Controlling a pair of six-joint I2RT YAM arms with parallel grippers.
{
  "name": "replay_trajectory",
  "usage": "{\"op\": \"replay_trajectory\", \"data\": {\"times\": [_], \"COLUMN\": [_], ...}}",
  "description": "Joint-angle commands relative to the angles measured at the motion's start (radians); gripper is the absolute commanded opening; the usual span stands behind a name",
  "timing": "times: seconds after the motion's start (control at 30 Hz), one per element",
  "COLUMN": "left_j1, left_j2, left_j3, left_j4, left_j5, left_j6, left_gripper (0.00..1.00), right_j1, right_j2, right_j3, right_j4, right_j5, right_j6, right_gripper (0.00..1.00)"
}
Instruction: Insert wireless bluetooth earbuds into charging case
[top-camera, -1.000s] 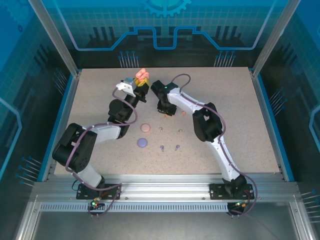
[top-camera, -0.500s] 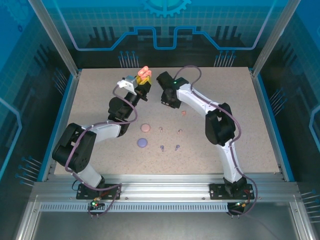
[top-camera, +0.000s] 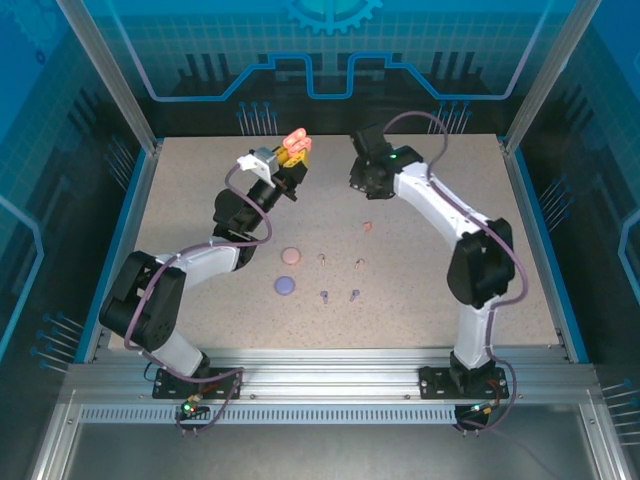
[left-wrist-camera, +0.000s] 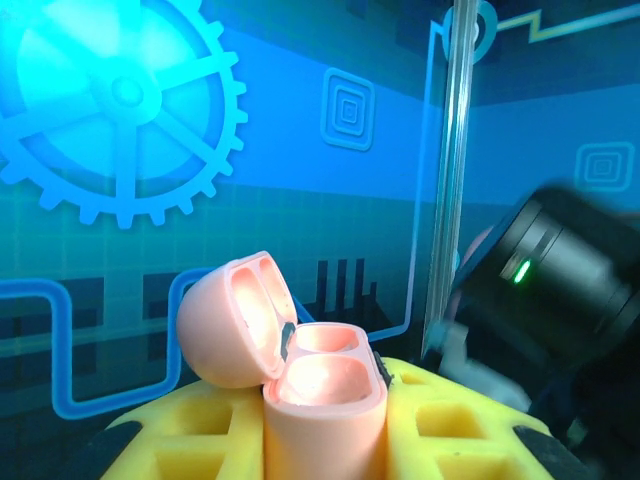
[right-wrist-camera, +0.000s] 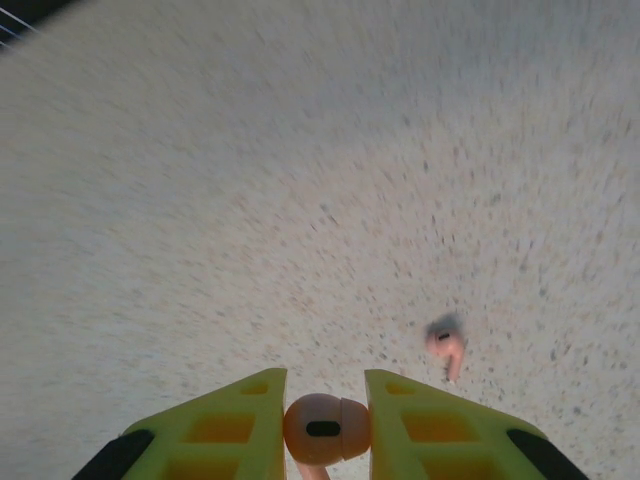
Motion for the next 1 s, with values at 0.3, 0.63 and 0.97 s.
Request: {"op": "replay_trajectory", "data": {"times": [0.3, 0.63, 0.97], "left_j1": [-0.049, -0.092, -0.127], "left_j2": [0.024, 0.067, 0.082], "left_j3": [0.062, 0.091, 0.116], "left_j4": [0.059, 0.078, 0.075], "left_j5": [-0.031, -0.037, -0.055], "left_j6": [0.109, 0.15, 0.213], "left_gripper": [0.0, 0.0, 0.0], "right_j1": [0.047, 0.134, 0.171], "right_j2": [-0.375, -0.497, -0.486], "right_j3": [-0.191, -0.375, -0.472], "right_j4": [0.515, 0.877, 1.078], "right_j5": [-0.086, -0.194, -0.21], "right_j6": [-0.247, -0.355, -0.298], "right_gripper": [0.24, 0.23, 0.23]}}
